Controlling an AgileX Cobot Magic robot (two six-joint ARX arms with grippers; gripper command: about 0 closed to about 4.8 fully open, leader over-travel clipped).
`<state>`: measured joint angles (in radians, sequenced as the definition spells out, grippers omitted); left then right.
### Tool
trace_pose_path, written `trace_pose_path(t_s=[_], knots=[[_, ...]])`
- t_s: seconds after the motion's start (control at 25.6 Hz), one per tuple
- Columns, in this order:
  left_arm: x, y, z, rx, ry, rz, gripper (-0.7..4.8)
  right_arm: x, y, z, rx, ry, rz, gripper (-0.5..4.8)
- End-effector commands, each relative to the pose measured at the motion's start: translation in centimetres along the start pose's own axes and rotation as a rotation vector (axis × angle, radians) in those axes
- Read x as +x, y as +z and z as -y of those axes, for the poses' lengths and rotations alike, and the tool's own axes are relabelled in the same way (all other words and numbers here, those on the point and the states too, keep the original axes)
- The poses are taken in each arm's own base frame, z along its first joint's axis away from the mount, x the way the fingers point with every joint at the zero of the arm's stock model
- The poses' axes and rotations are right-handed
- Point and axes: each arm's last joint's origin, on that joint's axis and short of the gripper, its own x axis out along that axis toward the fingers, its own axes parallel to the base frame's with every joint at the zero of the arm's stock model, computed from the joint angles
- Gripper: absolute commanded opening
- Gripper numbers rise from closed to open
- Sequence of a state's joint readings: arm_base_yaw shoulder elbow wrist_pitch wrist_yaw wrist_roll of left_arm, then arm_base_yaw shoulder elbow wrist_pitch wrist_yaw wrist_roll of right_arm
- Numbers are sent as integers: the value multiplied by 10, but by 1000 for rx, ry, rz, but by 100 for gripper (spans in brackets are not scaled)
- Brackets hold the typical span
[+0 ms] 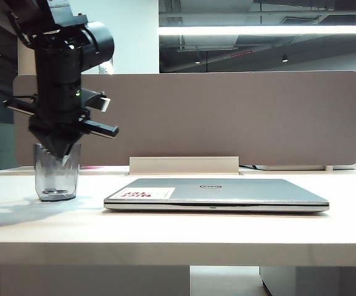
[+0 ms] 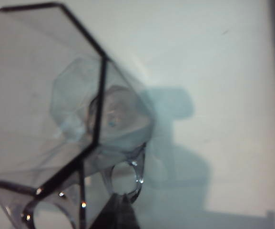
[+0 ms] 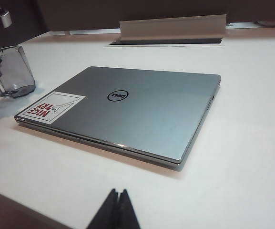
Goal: Pick up the water cup and place it on the left side of the laptop.
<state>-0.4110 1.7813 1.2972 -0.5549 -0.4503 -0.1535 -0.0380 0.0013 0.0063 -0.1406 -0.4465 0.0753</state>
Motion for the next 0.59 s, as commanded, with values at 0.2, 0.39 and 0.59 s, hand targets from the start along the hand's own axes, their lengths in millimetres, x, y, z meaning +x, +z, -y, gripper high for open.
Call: trace_pose_path(t_s=[0.2,0.39,0.59], knots=[[8,-4,-23,-21,74,-75,-6,0,0,0,-1,1,9,-6],[12,-2,-33,-36,109,-70,-6,0,0,0,-1,1,9,-6],[17,-2,-46,-51,145,-79,-6,0,0,0,-1,0,9,-6]])
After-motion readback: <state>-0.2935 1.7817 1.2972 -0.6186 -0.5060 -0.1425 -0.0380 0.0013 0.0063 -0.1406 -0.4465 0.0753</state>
